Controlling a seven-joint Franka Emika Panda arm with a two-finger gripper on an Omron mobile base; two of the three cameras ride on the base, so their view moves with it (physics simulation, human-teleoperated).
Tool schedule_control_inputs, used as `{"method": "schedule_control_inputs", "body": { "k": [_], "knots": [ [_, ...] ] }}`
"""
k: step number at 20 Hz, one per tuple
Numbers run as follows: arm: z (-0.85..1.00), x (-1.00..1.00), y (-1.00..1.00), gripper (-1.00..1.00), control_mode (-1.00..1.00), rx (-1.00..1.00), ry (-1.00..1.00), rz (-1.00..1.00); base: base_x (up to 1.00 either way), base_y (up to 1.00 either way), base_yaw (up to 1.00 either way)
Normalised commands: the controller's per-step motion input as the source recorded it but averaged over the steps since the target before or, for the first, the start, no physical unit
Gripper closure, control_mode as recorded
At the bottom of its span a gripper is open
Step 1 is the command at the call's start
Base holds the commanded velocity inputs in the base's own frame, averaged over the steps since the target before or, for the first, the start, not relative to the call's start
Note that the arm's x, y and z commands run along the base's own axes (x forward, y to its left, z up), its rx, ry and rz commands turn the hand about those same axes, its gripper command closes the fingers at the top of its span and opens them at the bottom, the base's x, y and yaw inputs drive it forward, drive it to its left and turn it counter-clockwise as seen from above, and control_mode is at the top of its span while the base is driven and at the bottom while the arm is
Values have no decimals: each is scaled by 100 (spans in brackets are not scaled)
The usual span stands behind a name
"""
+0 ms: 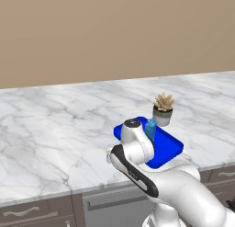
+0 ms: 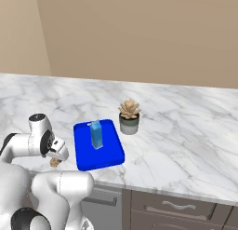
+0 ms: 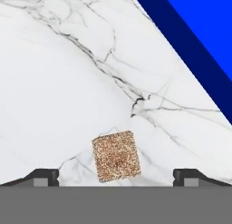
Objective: Take out the milk from the fridge and place it on the tray on the counter. Then take the sugar cube near the tray and place it in the tray.
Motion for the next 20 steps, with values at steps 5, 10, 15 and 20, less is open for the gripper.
{"method": "schedule_control_inputs", "body": {
  "k": [5, 10, 15, 20],
  "knots": [
    [0, 0, 0, -100, -100, 0, 0, 0, 0, 0, 0],
    [-5, 0, 0, -100, -100, 0, 0, 1, 0, 0, 0],
    [-11, 0, 0, -100, -100, 0, 0, 2, 0, 0, 0],
    [-17, 0, 0, -100, -100, 0, 0, 2, 0, 0, 0]
  ]
}}
